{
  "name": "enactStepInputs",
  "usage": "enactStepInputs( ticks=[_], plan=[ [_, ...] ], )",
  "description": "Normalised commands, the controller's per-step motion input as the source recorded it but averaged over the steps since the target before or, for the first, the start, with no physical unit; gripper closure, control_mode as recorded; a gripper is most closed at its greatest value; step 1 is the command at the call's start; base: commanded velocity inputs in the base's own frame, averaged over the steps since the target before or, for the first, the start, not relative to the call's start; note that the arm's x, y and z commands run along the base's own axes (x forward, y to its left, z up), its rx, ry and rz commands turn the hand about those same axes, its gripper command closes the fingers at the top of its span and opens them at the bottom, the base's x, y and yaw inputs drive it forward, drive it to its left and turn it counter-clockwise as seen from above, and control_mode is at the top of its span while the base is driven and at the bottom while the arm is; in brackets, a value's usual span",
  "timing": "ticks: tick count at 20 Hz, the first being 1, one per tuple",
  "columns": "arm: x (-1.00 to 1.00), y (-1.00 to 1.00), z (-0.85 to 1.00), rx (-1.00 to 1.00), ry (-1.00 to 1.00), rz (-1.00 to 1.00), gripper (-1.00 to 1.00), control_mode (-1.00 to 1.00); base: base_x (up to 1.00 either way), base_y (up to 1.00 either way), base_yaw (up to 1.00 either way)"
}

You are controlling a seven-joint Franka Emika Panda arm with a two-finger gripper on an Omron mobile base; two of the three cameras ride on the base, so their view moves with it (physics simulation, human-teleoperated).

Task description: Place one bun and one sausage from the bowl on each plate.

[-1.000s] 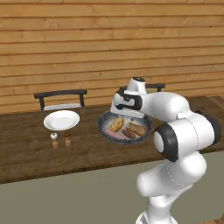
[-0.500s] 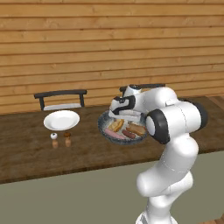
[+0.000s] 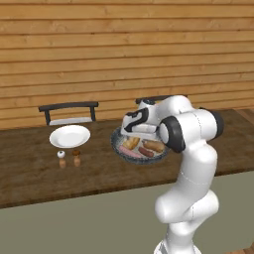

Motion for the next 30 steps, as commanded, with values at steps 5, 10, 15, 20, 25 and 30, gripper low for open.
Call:
enactStepInputs(
  ticks=[5,10,15,20,25,30],
  plan=[
    [0.00,0.04,-0.33,0.00,0.00,0.00,1.00,-1.00,0.00,0.00,0.00],
    [0.00,0.03,-0.08,0.00,0.00,-0.01,1.00,-1.00,0.00,0.00,0.00],
    [-0.03,0.00,0.42,-0.02,0.00,0.00,1.00,-1.00,0.00,0.00,0.00],
    [-0.11,-0.10,0.88,-0.11,0.00,0.00,1.00,-1.00,0.00,0.00,0.00],
    [-0.25,-0.56,0.82,-0.16,0.00,0.01,1.00,-1.00,0.00,0.00,0.00],
    [-0.16,-1.00,0.65,-0.18,0.00,0.10,1.00,-1.00,0.00,0.00,0.00]
  ],
)
